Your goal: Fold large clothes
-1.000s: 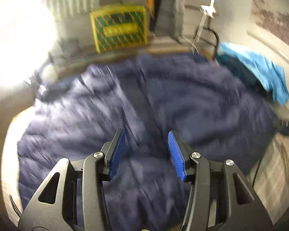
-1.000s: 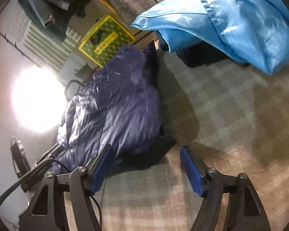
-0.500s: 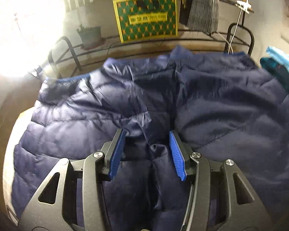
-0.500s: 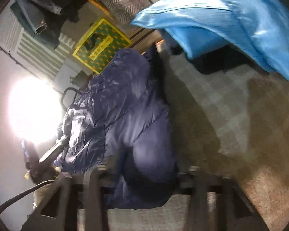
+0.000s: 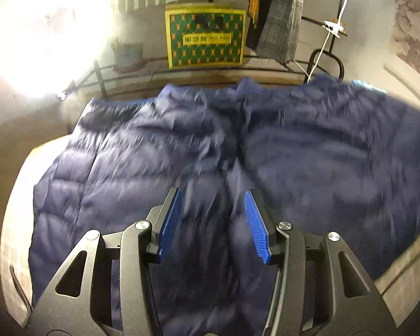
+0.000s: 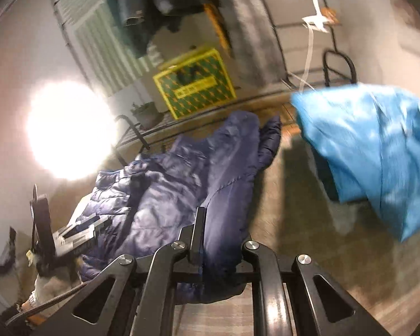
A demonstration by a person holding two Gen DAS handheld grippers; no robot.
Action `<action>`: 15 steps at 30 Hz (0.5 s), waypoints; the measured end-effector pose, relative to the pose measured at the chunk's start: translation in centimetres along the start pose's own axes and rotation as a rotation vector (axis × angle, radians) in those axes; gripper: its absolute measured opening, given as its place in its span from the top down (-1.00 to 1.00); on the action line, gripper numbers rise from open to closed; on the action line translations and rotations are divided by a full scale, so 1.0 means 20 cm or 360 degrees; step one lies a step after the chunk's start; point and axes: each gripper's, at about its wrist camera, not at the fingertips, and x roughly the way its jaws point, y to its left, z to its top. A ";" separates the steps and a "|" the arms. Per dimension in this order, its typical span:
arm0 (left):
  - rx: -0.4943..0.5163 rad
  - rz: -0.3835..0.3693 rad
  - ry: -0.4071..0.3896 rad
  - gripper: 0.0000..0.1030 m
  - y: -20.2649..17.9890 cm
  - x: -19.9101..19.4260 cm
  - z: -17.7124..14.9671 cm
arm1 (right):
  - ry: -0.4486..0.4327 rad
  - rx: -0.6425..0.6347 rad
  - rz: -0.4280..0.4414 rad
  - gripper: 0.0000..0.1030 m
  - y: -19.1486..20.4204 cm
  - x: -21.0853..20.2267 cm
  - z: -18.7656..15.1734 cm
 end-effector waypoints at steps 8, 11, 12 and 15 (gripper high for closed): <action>0.0063 0.0056 0.0054 0.04 -0.03 0.13 -0.19 | -0.0071 -0.0260 -0.0014 0.85 0.37 -0.11 0.05; -0.0028 -0.0065 0.0112 0.04 0.02 0.08 -0.16 | -0.0096 -0.0403 -0.0022 0.86 0.56 -0.14 0.08; -0.0094 -0.0110 0.0091 0.04 0.07 0.02 -0.16 | -0.0103 -0.0439 -0.0015 0.86 0.61 -0.15 0.09; -0.0226 -0.0204 -0.0008 0.04 0.22 -0.21 -0.15 | -0.0121 -0.0537 0.0008 0.86 0.78 -0.15 0.11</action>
